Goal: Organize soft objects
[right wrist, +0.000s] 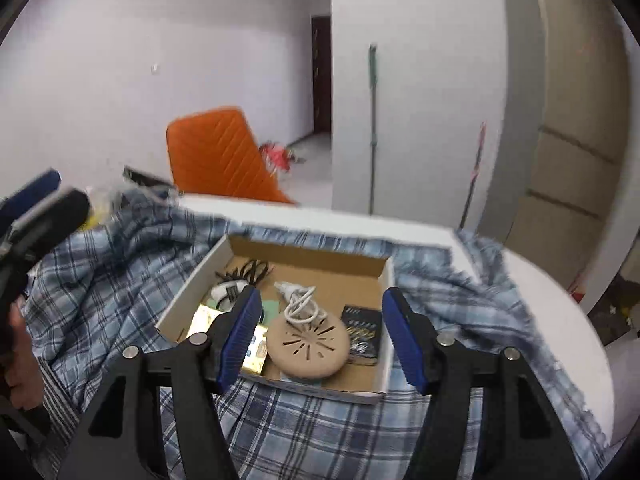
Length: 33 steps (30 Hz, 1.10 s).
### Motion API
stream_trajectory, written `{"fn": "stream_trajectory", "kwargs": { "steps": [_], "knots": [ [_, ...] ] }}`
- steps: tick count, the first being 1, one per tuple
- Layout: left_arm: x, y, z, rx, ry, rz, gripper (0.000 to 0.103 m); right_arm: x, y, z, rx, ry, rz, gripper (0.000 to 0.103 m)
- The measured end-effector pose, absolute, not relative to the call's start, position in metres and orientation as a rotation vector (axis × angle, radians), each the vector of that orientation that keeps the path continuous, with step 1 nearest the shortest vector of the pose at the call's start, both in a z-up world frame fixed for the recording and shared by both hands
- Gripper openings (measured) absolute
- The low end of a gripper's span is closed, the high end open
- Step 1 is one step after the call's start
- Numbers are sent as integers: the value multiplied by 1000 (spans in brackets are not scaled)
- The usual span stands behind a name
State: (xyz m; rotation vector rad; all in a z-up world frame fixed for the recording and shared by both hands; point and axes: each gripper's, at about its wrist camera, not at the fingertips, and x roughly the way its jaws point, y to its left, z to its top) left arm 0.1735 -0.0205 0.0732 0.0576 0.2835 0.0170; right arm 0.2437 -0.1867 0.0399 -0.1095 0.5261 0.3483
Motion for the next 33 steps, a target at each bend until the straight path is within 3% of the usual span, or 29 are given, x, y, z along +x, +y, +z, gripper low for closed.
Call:
{"fn": "stream_trajectory", "kwargs": {
  "steps": [1,3,6,16,33],
  "knots": [
    [170,-22,75,62,277,17,103,236,-190,45,-107,489,329,85],
    [162,-22,78,62,267,9,103,218,-199,54,-86,407,301,96],
    [145,-20,81,46,251,-2,103,196,-206,60,-85,298,293,103],
    [90,-13,79,16,84,-23,103,161,-221,50,-11,174,346,103],
    [92,1,21,25,58,36,103,154,-213,1,-42,161,307,103]
  ]
}}
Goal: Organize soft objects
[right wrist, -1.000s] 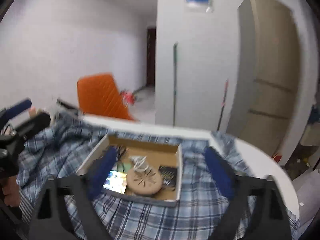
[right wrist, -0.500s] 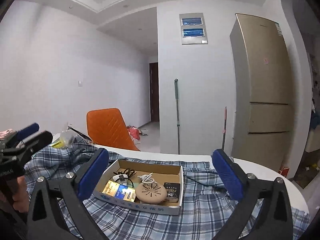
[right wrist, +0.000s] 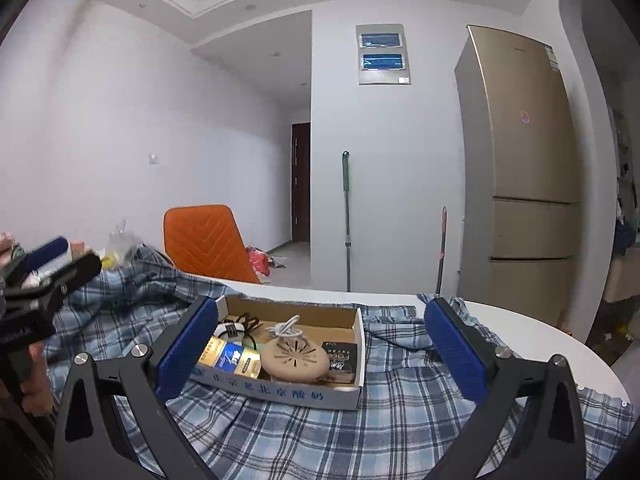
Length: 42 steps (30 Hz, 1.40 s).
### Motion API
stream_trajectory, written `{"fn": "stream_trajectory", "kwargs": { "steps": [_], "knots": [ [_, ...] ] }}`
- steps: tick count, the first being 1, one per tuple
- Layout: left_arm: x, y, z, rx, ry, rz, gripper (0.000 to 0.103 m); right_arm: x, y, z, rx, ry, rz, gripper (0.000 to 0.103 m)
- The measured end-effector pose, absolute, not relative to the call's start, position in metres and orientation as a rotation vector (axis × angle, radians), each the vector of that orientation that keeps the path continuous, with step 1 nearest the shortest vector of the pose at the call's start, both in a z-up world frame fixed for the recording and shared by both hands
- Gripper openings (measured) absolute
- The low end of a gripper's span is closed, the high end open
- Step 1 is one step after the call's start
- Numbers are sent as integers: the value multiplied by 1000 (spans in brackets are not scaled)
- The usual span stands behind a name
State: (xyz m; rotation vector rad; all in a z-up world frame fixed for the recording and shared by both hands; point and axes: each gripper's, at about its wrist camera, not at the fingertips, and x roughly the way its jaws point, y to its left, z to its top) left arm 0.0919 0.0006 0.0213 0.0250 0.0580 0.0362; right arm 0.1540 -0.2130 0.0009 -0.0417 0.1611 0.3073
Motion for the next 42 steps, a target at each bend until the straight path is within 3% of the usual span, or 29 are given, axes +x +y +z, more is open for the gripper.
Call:
{"fn": "stream_trajectory", "kwargs": {
  "steps": [42],
  "knots": [
    [85,-1,19,48,31,77,103,147,-220,4,-33,128,259,103]
  ]
}}
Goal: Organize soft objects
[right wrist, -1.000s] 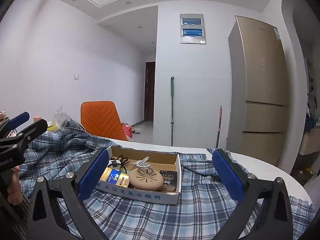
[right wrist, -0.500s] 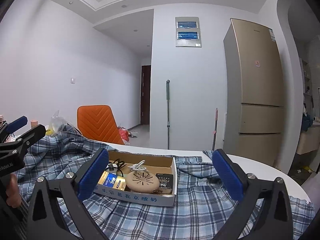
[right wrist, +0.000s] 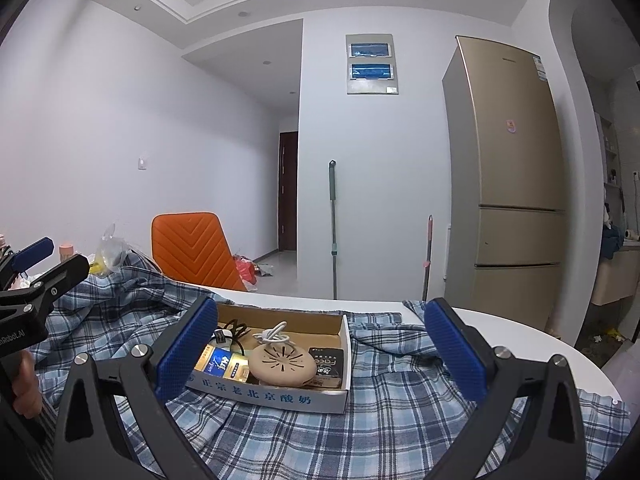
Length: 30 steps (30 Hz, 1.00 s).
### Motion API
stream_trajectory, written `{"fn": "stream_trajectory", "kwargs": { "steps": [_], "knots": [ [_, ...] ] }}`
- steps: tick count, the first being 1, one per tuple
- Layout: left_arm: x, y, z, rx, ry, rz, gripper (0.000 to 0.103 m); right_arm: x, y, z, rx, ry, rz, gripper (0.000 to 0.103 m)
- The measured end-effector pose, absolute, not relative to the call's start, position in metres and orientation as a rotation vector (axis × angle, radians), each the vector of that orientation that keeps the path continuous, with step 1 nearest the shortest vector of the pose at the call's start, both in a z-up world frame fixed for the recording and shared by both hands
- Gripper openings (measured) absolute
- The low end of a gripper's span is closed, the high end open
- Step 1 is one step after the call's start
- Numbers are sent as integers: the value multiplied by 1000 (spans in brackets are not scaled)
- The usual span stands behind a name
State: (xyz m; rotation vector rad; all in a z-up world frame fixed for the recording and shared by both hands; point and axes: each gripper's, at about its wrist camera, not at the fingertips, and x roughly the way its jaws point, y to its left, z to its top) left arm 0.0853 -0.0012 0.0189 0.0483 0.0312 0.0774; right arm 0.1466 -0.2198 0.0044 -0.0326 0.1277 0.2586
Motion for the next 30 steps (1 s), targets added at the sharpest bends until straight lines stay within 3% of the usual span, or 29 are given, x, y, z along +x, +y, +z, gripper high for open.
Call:
{"fn": "stream_trajectory", "kwargs": {
  "steps": [30],
  "knots": [
    [87,-1,18,62,37,69,103,150,-217,2,-30,143,253,103]
  ]
}}
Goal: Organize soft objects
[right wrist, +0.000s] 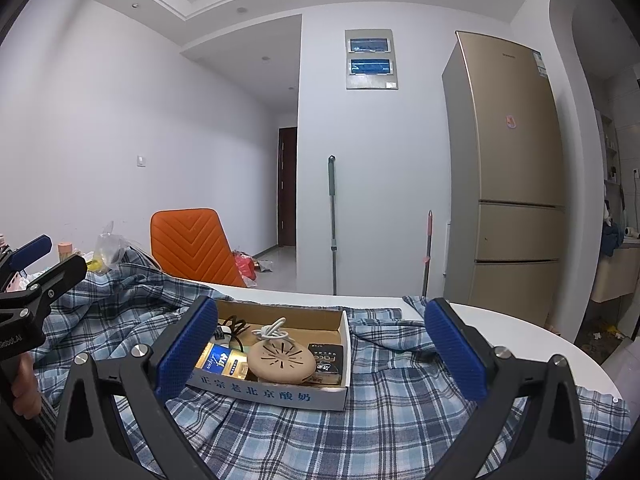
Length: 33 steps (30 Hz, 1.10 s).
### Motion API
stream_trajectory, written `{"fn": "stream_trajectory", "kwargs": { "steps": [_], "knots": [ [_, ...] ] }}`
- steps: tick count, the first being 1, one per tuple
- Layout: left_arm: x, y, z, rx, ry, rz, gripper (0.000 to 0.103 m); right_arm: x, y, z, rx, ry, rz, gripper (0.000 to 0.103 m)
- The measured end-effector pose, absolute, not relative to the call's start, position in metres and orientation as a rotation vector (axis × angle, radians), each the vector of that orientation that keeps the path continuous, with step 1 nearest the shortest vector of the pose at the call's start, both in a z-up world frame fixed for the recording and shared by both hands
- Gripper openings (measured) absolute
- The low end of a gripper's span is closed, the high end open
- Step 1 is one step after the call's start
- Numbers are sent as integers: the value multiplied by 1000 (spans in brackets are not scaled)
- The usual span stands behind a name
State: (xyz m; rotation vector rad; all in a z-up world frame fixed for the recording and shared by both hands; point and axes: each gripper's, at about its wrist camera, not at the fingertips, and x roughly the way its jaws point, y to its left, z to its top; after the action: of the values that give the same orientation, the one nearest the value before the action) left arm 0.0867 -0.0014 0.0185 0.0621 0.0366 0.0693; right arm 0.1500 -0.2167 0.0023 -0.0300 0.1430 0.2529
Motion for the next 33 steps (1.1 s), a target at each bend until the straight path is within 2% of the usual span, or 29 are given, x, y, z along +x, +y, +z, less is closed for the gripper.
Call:
{"fn": "stream_trajectory", "kwargs": {
  "steps": [33],
  "knots": [
    [88,-4,17,74,41,74,103,153,-213,-1,-36,164,263,103]
  ]
}}
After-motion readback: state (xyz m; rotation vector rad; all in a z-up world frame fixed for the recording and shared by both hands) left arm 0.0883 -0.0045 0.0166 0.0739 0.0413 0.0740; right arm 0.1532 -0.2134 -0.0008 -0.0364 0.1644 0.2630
